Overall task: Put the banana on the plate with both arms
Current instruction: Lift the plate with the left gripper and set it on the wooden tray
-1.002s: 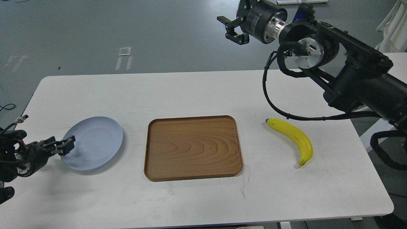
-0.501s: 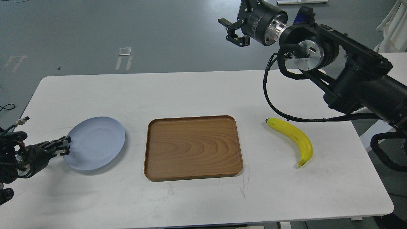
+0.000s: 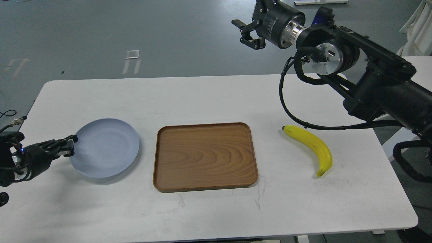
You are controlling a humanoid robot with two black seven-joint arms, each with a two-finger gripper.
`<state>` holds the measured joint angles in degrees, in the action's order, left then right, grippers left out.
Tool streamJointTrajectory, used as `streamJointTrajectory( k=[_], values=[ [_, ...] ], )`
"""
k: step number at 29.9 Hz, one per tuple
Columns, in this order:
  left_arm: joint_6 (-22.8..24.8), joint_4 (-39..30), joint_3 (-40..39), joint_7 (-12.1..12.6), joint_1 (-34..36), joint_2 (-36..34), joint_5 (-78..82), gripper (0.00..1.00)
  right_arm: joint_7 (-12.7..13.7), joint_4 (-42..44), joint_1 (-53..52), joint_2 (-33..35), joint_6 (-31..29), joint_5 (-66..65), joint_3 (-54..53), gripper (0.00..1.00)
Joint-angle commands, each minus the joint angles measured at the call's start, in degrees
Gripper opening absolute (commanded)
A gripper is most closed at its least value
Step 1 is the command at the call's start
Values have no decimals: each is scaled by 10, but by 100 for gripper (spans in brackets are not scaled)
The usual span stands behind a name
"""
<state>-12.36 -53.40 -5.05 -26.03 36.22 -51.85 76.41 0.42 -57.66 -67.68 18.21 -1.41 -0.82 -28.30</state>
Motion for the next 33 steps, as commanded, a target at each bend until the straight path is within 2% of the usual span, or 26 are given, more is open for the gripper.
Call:
streamJointTrajectory(
  k=[1,8,12,21,33],
  values=[
    [6,-34,-7,-20,52,-9,-55,0,0,0,0,1,-1,0,1,100],
    [23,-89,-7,-20,90,-2,-73,0,-1,0,0,5,-1,-1,1,100],
    [22,-109,-2,-18,89,11,-65,0,0,0,0,4,-1,-1,1,100],
    [35,-101,0,22,90,125,-2,0,0,0,-1,5,0,-1,1,100],
    [38,-73,56,42,112,201,8,0,0,0,4,5,0,-1,1,100]
  ],
)
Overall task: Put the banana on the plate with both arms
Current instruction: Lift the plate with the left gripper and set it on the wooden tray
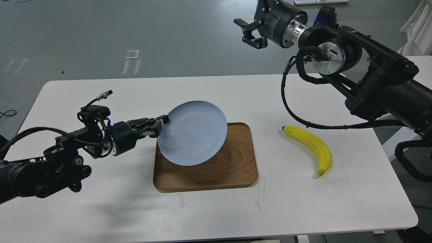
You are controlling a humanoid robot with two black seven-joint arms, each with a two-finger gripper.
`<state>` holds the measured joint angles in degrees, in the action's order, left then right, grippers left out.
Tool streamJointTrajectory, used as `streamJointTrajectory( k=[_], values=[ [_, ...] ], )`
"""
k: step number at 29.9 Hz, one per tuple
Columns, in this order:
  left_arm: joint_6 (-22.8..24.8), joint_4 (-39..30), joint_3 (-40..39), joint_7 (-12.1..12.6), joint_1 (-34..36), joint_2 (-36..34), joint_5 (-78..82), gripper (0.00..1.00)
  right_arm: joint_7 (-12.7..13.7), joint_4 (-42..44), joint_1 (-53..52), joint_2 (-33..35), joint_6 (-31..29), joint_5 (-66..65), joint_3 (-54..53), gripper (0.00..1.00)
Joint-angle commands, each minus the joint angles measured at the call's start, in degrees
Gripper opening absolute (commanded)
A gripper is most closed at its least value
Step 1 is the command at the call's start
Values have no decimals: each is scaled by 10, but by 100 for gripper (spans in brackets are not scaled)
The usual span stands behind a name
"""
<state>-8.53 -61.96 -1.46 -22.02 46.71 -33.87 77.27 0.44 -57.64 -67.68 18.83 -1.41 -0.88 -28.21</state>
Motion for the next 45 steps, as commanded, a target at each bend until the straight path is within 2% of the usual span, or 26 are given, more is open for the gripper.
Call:
streamJointTrajectory(
  k=[1,5,14,28,30,33,34,35,36,39,45],
  values=[
    [0,16,24,2,10,27,0,0,0,1,4,-1,0,0,0,100],
    [0,46,40,11,12,54,0,0,0,1,4,-1,-1,0,0,100],
    [0,68,57,12,18,79,0,0,0,1,8,2,-1,0,0,100],
    [0,71,60,15,19,96,0,2,0,-1,10,4,-2,0,0,100],
    [0,71,61,15,20,98,0,8,0,-1,10,4,-2,0,0,100],
    [0,71,60,15,21,98,0,27,0,-2,10,11,-3,0,0,100],
    [0,71,60,15,21,98,0,36,0,-2,10,11,-3,0,0,100],
    [0,71,60,16,21,98,0,64,0,-2,10,12,-3,0,0,100],
    [0,72,60,16,21,98,0,72,0,-3,11,12,-3,0,0,100],
    [0,72,60,16,21,97,-1,75,0,-3,12,12,-3,0,0,100],
    [-3,71,49,11,41,87,-18,97,0,-2,14,13,-3,0,0,100]
  ],
)
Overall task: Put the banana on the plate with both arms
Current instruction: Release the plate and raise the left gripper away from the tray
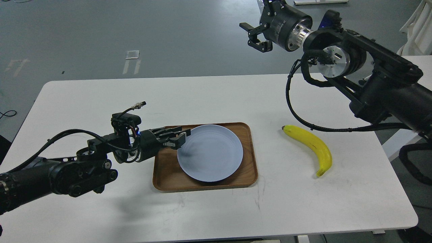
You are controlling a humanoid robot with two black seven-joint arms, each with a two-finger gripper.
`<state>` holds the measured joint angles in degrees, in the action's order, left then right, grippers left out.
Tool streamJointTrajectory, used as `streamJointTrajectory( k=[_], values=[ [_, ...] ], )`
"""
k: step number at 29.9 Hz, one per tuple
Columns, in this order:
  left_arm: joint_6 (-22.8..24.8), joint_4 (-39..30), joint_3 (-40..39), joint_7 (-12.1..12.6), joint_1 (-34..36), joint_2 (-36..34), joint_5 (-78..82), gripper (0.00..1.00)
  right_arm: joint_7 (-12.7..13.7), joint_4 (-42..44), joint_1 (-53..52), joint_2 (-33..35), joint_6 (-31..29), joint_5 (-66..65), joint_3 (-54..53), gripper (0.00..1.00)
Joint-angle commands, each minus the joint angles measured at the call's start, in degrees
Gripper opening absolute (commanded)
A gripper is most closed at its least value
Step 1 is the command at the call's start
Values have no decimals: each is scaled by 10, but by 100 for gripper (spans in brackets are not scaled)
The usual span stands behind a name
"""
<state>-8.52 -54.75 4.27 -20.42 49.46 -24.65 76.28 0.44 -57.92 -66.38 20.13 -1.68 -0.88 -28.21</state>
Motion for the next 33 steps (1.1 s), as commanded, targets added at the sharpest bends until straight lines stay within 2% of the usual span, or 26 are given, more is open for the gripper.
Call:
streamJointTrajectory(
  k=[1,5,6,7,8,9,10,11,12,13,14,15,16,18,22,25,28,33],
  values=[
    [-4,-4,-18,-6,20,-5,-23,98,0,1,1,-1,0,0,0,100],
    [-2,-9,-69,-14,45,-11,-112,98,0,1,0,0,-2,-2,0,100],
    [6,-11,-89,-28,62,-13,-158,98,-1,0,0,4,-3,-2,0,100],
    [24,-19,-108,-44,79,-16,-208,98,-1,-2,0,10,-3,-2,0,100],
    [42,-21,-120,-48,86,-18,-237,98,-1,-3,0,13,-4,-2,0,100],
    [64,-21,-131,-48,94,-22,-267,98,0,-3,0,15,-4,-2,0,100],
    [112,-18,-157,-44,111,-27,-332,98,0,-7,1,17,-4,-2,0,100],
    [131,-17,-170,-37,119,-27,-366,98,0,-8,2,18,-4,-1,0,100],
    [161,-17,-194,-11,125,-25,-433,98,0,-11,7,20,-4,-1,0,100],
    [165,-17,-206,7,125,-25,-467,98,0,-12,10,20,-4,-1,-1,100],
    [165,-17,-231,48,125,-24,-533,98,0,-16,14,22,-4,-1,-1,100],
    [167,-17,-243,74,125,-23,-572,98,-1,-18,16,25,-4,-1,-2,100],
    [170,-17,-261,112,121,-23,-623,98,-1,-22,20,32,-4,-1,-2,100],
    [172,-16,-283,140,103,-22,-682,98,-1,-28,28,44,-5,-1,-2,100],
    [185,-16,-343,143,50,-23,-700,98,-1,-46,36,76,-7,-5,0,100],
    [198,-16,-364,143,31,-29,-699,98,-1,-78,43,131,-21,-47,19,100],
    [192,-14,-364,139,30,-30,-699,98,-8,-96,44,184,-43,-152,50,100],
    [191,-4,-370,125,30,-30,-701,98,-19,-141,47,265,-49,-436,127,100]
  ],
)
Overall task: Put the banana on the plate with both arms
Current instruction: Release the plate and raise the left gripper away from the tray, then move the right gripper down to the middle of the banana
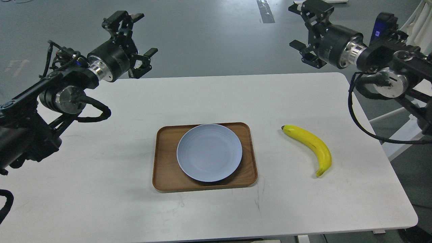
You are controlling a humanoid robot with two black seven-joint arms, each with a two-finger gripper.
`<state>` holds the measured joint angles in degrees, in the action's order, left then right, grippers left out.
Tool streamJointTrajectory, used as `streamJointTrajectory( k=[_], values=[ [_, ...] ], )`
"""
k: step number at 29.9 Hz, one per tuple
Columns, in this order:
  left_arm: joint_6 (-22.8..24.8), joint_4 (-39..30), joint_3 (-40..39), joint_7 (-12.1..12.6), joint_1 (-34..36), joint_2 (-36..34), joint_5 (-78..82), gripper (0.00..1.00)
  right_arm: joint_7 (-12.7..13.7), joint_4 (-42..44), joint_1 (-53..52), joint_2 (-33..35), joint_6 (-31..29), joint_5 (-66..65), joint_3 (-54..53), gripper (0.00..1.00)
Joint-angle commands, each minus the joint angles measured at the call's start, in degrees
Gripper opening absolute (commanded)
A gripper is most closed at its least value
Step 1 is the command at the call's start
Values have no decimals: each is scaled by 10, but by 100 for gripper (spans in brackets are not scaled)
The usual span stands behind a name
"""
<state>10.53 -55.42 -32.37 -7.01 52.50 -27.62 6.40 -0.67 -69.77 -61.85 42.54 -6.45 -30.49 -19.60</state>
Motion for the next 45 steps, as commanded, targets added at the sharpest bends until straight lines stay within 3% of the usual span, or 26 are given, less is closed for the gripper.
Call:
streamJointTrajectory(
  k=[1,7,13,20,25,45],
  values=[
    [2,3,-5,-12,-1,0,-8,98,-21,-38,2,61,-1,-198,62,100],
    [3,4,-16,-12,-13,3,-8,98,-49,-92,13,139,1,-422,132,98],
    [2,3,-16,-12,-14,-3,-7,98,-58,-90,48,153,3,-565,148,98],
    [0,2,-15,-11,-20,-10,-3,98,-70,-57,122,136,10,-583,148,94],
    [-3,3,-12,-12,-21,-11,0,98,-84,1,167,80,82,-583,149,94],
    [2,-6,-12,-12,-35,-46,0,98,-137,55,177,34,90,-616,176,92]
  ],
)
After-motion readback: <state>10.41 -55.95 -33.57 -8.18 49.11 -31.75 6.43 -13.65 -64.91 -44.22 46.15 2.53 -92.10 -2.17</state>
